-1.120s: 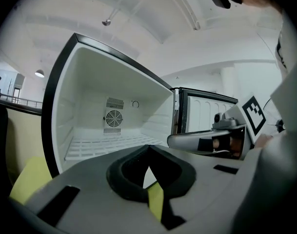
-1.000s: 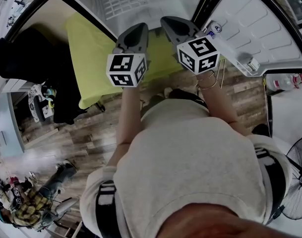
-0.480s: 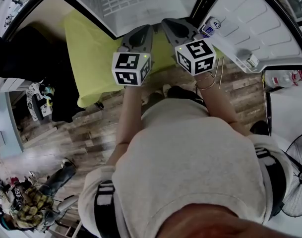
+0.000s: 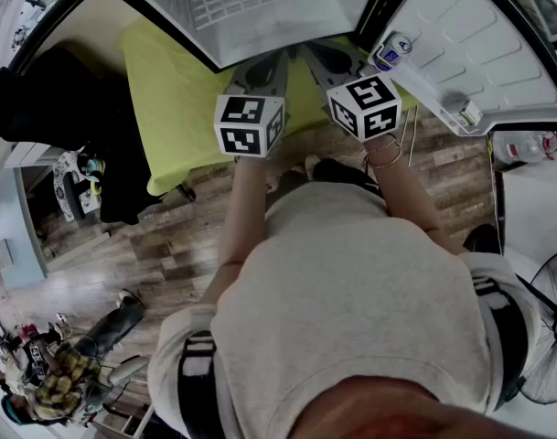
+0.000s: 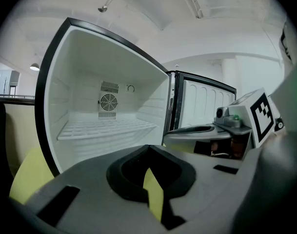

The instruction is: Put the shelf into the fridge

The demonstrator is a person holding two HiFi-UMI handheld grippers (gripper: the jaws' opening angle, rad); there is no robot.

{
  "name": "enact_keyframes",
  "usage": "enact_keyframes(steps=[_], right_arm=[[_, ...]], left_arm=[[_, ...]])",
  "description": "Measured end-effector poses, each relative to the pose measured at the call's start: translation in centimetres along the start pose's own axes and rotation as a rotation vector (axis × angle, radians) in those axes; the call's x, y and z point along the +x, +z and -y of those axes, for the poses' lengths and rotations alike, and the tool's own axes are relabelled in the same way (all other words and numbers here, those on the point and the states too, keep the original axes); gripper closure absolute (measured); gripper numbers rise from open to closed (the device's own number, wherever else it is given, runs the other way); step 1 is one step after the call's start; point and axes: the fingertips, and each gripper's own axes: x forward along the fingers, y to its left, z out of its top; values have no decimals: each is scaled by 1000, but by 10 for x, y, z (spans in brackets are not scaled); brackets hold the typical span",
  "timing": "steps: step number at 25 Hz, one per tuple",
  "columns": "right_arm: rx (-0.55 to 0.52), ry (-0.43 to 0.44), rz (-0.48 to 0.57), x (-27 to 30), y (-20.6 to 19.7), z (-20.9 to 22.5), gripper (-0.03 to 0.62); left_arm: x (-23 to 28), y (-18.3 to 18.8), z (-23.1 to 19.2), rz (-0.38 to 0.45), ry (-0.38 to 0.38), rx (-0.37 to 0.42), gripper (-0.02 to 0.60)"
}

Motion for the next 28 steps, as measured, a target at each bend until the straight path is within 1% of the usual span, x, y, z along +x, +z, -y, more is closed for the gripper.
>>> enact_keyframes(steps=[8,15,20,28], right_arm=[[5,19,-5,3,-1,-5,585],[10,19,-4,3,-1,-3,585],[9,24,-6,1,-1,-4,585],[26,30,3,0,-1,-3,585]], left_arm=[[-2,-3,-3,-9,3,-19,571],[-2,-3,-2,-10,-1,-27,571],[-1,-2,0,-10,-3,-18,571],[-2,-5,-3,-13,6,-28,571]])
